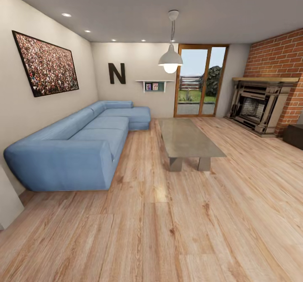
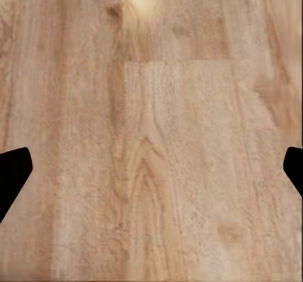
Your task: Pick up the poster from the kitchen countertop and hang it on one of the wall nails in the kitchen.
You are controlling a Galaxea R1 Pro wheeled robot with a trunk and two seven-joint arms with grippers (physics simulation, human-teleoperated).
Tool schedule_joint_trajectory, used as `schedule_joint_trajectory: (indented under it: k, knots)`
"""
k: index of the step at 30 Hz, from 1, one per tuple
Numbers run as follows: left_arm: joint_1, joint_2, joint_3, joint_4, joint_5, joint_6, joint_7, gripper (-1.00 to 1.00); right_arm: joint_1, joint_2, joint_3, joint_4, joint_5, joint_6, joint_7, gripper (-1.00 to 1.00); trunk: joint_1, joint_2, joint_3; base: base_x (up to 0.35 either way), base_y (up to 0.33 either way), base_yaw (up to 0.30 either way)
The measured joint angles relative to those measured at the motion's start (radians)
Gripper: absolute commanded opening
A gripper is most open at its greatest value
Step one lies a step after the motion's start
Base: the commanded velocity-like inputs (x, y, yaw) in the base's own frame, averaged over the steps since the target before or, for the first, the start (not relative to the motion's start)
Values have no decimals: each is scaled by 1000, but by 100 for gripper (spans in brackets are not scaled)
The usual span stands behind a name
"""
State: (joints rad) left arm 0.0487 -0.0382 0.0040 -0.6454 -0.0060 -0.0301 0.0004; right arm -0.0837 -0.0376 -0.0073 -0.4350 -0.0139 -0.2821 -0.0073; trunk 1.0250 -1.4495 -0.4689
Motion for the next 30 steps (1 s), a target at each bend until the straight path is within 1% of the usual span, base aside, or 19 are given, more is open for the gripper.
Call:
schedule_joint_trajectory:
  k: [2, 4, 5, 7, 9, 30]
  knots:
    - [3, 0, 0, 1, 0, -5, 0, 100, 0, -3, 1, -9, 0, -2, 0, 100, 0, 0, 0, 0, 0, 0]
    - [3, 0, 2, -2, 0, -26, 0, 100, 2, -6, 1, -15, 0, -3, 0, 100, 0, 0, 0, 0, 0, 0]
    - [3, 9, 9, -5, 1, -85, -1, 100, 7, -10, 1, -15, 0, -4, -1, 100, 0, 0, 0, 0, 0, 0]
    - [3, 12, 9, -5, 1, -94, -2, 100, 8, -12, 1, -8, 0, -5, -1, 100, 0, 0, 0, 0, 0, 0]
    - [3, 14, 8, 0, 1, -101, -2, 100, 9, -14, 3, 11, 0, -7, 0, 100, 0, 0, 0, 0, 0, -227]
    - [3, 14, 9, 2, 0, -100, -2, 100, 9, -16, 1, 12, 0, -8, -1, 100, 0, 0, 9, 0, 0, -260]
